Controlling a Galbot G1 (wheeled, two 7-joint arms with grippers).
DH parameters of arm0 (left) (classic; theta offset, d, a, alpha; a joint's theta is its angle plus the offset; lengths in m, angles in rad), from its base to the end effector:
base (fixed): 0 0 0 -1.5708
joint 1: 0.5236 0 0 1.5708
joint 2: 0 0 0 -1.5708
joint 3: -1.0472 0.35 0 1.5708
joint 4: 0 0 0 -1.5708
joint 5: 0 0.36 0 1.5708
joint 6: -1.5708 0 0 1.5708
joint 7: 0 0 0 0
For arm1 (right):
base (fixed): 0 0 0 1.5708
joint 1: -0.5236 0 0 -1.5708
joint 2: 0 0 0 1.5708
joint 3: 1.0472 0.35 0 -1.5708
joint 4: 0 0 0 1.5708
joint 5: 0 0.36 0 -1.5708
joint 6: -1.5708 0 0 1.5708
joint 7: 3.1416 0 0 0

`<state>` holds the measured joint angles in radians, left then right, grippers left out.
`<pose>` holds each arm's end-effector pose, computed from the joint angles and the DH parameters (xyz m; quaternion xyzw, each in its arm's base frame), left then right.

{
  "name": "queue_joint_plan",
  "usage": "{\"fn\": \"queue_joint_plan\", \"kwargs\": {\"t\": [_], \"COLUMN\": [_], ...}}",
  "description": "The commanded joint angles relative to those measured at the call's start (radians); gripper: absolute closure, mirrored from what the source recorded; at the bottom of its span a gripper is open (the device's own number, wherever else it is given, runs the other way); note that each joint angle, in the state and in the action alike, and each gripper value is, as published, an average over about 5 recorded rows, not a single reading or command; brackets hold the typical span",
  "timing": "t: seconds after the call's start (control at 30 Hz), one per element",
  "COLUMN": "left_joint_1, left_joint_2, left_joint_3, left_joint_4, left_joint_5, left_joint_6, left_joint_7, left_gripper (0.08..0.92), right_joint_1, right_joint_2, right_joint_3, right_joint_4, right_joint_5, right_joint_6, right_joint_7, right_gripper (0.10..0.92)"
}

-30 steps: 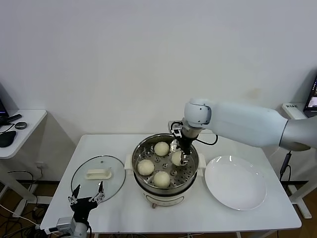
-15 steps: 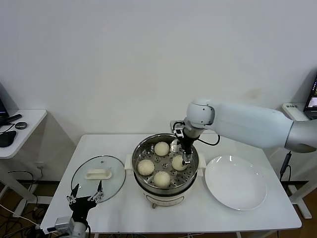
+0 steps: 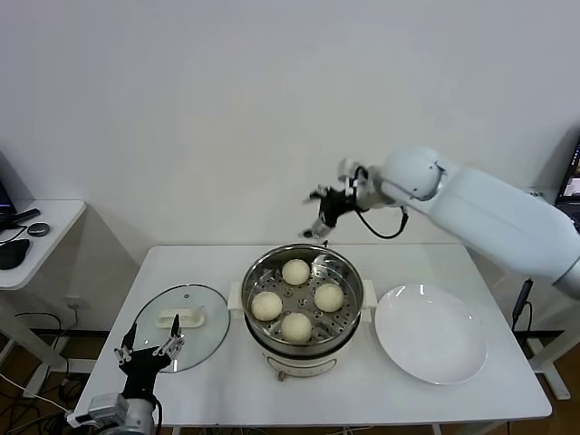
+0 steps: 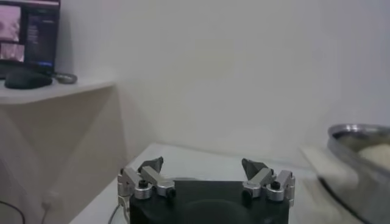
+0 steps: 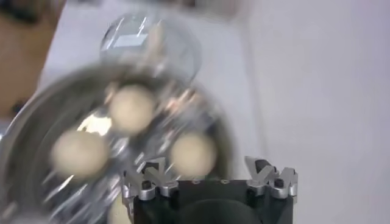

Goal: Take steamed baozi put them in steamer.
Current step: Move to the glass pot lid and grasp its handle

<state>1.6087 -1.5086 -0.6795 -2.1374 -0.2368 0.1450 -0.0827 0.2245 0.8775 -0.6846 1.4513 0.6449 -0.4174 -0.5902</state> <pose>0.1722 0.0568 -0.2897 0.0856 -0.9930 0.0511 0.0637 0.5302 0.0059 -0.0308 0.4889 -0.8009 0.3261 0.1151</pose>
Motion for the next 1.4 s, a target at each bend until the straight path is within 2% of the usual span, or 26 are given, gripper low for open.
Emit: {"fn": "queue_joint_plan", "kwargs": {"t": [0.03,0.33,0.5,0.6,0.67,0.8,0.87,0.9,0.97,1.1,1.23,1.4], "left_joint_1": [-0.037,-0.12,-0.168,-0.177,-0.175,-0.181,-0.197,-0.201,-0.191,-0.155,-0.165,-0.184], "left_joint_2": [0.023,0.067,0.093,0.116,0.14,0.243,0.297,0.321,0.37,0.432,0.412,0.354], "left_joint_3": [-0.014,-0.064,-0.08,-0.082,-0.068,0.001,0.02,0.025,0.036,0.083,0.111,0.109], "left_joint_4": [0.003,0.118,0.179,0.208,0.234,0.343,0.415,0.441,0.447,0.385,0.386,0.439], "left_joint_5": [0.077,0.295,0.461,0.675,0.954,1.527,1.706,1.772,1.854,1.767,1.607,1.547], "left_joint_6": [-0.038,-0.111,-0.191,-0.249,-0.273,-0.191,-0.155,-0.156,-0.177,-0.174,-0.165,-0.219], "left_joint_7": [0.026,0.061,0.063,0.046,-0.052,-0.379,-0.455,-0.462,-0.419,-0.245,-0.1,0.002], "left_gripper": [0.177,0.177,0.177,0.177,0.177,0.177,0.177,0.177,0.177,0.177,0.177,0.177], "right_joint_1": [-0.752,-1.196,-1.378,-1.451,-1.487,-1.535,-1.542,-1.543,-1.542,-1.544,-1.548,-1.554], "right_joint_2": [0.041,0.312,0.393,0.421,0.428,0.437,0.439,0.44,0.441,0.44,0.439,0.433], "right_joint_3": [0.976,1.392,1.471,1.485,1.482,1.476,1.473,1.473,1.472,1.472,1.473,1.479], "right_joint_4": [0.094,0.199,0.232,0.252,0.266,0.29,0.295,0.296,0.298,0.293,0.288,0.29], "right_joint_5": [-0.019,-0.09,-0.135,-0.145,-0.155,-0.161,-0.162,-0.163,-0.163,-0.166,-0.172,-0.173], "right_joint_6": [0.161,0.274,0.326,0.343,0.353,0.355,0.35,0.348,0.344,0.34,0.341,0.342], "right_joint_7": [0.427,0.464,0.453,0.461,0.462,0.476,0.481,0.482,0.484,0.482,0.48,0.48], "right_gripper": [0.203,0.203,0.203,0.203,0.203,0.203,0.203,0.203,0.203,0.203,0.203,0.203]}}
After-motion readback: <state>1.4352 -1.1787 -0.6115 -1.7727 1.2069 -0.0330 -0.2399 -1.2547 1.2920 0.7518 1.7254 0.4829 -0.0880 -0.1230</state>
